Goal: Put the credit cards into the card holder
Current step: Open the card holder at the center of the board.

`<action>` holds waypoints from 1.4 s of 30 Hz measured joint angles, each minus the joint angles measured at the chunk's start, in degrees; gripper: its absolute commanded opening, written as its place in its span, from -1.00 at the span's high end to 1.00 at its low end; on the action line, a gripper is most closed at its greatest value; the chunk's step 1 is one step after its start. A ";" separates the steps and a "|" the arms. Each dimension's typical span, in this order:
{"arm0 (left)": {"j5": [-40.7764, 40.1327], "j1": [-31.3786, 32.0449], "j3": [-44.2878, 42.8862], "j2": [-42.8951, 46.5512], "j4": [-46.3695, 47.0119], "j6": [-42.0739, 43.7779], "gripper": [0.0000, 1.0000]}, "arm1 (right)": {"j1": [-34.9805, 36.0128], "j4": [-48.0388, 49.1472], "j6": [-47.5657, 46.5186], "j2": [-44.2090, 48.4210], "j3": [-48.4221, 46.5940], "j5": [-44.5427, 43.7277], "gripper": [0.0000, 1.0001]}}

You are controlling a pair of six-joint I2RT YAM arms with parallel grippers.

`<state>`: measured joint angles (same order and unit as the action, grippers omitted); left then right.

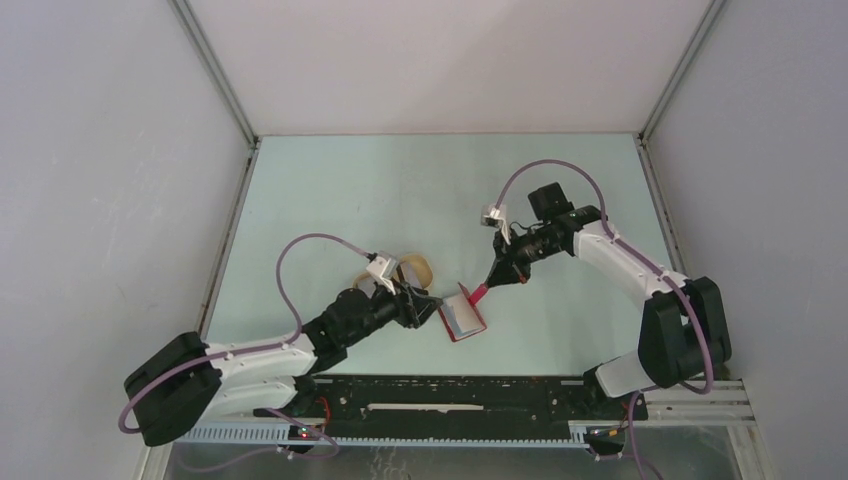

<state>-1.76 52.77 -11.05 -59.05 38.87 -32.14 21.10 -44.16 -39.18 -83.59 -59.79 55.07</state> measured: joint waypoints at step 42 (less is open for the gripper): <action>5.20 2.36 -12.20 -22.69 -2.51 -6.01 0.21 | 0.09 2.19 9.49 8.24 -0.63 -11.89 0.63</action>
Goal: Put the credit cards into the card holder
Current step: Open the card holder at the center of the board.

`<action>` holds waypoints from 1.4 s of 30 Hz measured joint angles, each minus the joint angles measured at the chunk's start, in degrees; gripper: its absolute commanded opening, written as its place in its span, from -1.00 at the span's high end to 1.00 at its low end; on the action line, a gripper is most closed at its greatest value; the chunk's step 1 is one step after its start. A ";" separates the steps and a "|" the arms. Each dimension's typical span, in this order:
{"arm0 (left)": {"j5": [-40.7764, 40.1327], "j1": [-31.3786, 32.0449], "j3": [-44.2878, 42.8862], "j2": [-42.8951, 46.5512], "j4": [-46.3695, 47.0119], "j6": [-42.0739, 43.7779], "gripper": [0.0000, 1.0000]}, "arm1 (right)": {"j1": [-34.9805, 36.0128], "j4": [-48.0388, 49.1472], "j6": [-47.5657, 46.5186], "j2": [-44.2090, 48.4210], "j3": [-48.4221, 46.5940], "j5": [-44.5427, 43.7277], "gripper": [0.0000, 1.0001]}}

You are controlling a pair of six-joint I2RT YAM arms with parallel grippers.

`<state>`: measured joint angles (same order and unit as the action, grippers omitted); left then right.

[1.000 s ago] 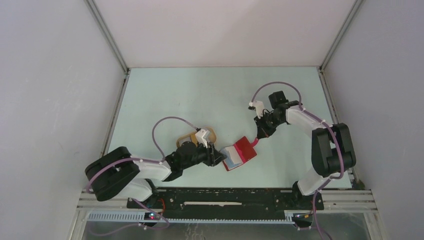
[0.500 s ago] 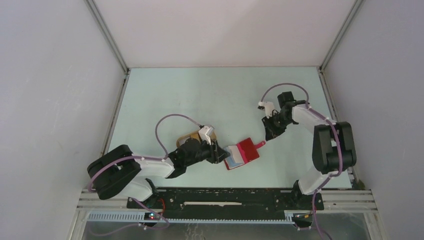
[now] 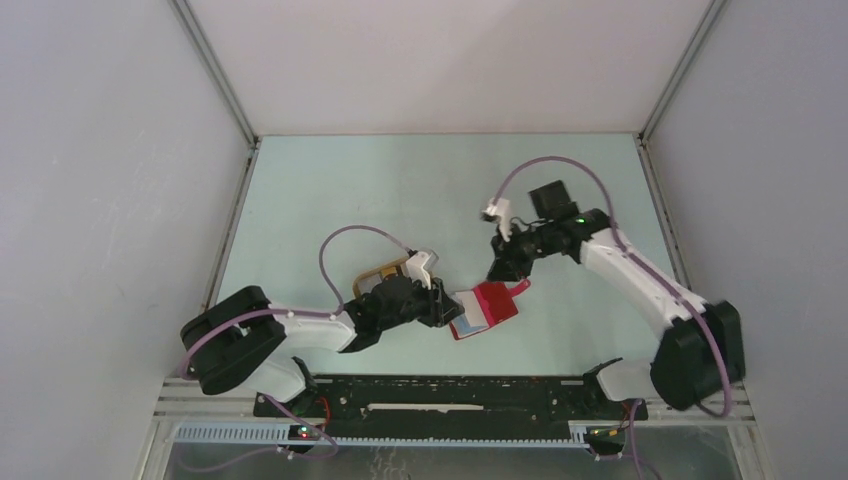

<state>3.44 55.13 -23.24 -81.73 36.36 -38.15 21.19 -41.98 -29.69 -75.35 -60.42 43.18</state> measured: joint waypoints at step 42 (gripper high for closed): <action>-6.91 4.17 -2.56 -3.04 -7.26 -10.73 0.05 | 3.63 -0.96 3.02 -27.34 -1.25 -13.57 0.85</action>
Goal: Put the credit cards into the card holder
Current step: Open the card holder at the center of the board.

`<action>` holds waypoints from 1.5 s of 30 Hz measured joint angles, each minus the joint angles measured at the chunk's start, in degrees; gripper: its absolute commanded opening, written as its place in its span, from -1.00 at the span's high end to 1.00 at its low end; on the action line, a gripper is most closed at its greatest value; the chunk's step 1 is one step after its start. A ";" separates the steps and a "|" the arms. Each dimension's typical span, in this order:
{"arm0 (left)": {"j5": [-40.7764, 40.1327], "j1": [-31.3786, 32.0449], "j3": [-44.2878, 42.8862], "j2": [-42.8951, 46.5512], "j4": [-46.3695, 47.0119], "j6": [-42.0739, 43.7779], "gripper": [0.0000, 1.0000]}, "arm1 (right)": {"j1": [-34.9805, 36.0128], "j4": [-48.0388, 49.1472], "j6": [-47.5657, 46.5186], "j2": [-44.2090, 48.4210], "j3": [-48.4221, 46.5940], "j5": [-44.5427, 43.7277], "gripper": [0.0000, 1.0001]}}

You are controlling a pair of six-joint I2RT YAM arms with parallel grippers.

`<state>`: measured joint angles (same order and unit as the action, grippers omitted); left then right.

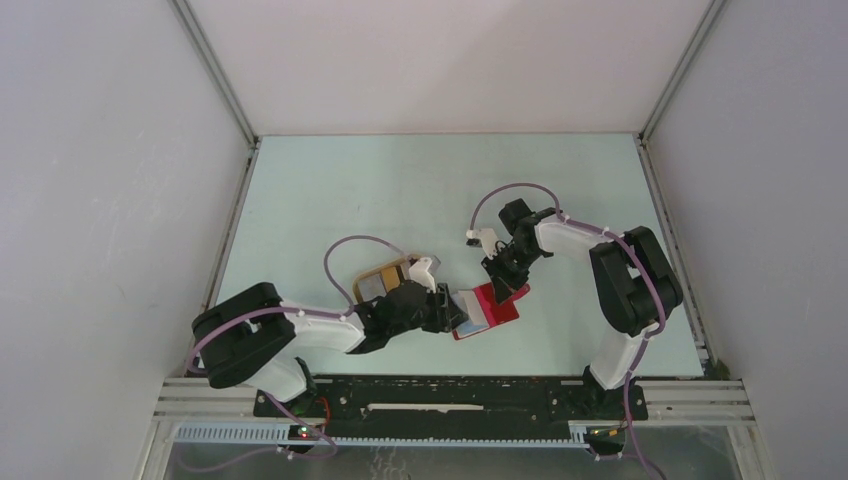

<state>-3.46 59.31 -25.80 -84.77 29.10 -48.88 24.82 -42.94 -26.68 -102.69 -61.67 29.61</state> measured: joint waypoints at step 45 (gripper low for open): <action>1.51 -0.52 -4.76 -9.40 7.45 -2.36 0.06 | -1.07 -2.73 -0.24 -1.25 -0.79 4.02 0.83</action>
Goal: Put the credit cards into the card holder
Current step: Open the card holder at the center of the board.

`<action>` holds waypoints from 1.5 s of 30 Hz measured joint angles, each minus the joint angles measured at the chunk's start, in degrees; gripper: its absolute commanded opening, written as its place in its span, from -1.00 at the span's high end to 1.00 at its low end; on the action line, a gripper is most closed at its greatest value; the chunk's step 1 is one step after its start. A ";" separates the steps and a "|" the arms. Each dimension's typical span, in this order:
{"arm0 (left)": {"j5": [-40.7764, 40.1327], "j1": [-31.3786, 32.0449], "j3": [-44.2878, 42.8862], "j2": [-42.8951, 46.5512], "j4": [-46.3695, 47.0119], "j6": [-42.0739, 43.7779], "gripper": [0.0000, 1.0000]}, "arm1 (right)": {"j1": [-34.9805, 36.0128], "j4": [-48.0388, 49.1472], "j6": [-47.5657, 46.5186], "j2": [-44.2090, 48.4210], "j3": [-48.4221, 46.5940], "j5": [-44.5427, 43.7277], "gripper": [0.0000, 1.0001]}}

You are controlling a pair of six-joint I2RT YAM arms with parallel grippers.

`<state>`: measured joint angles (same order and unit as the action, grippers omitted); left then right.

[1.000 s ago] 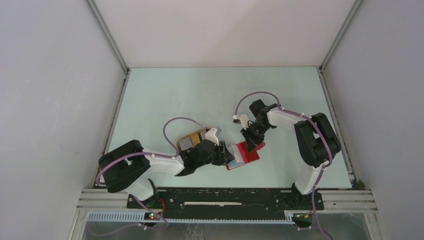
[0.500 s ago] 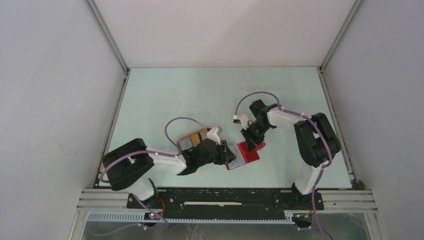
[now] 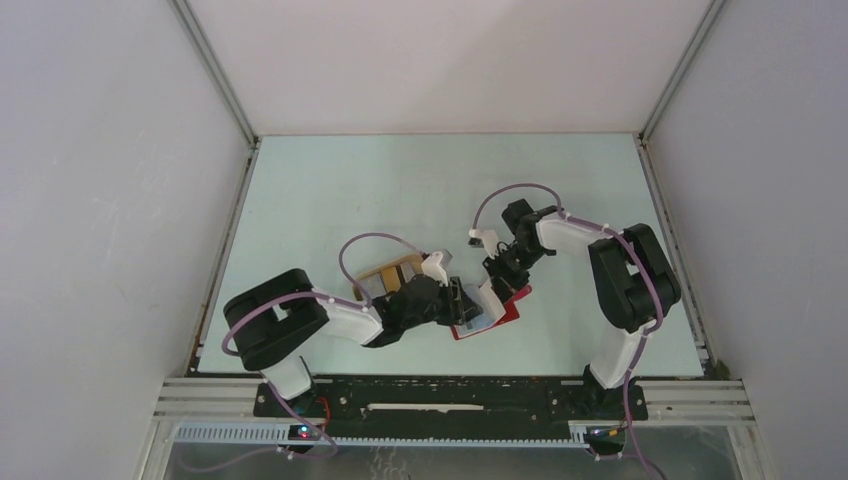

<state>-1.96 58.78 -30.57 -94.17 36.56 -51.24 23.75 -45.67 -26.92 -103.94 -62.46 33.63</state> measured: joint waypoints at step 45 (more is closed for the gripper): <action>7.08 -4.26 2.78 -0.09 15.96 3.96 0.07 | -10.64 -3.04 2.25 1.75 -1.09 23.61 0.79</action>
<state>5.13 54.52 -27.79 -94.26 52.51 -47.29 13.10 -48.71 -24.67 -102.19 -63.55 57.23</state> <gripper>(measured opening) 0.456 0.108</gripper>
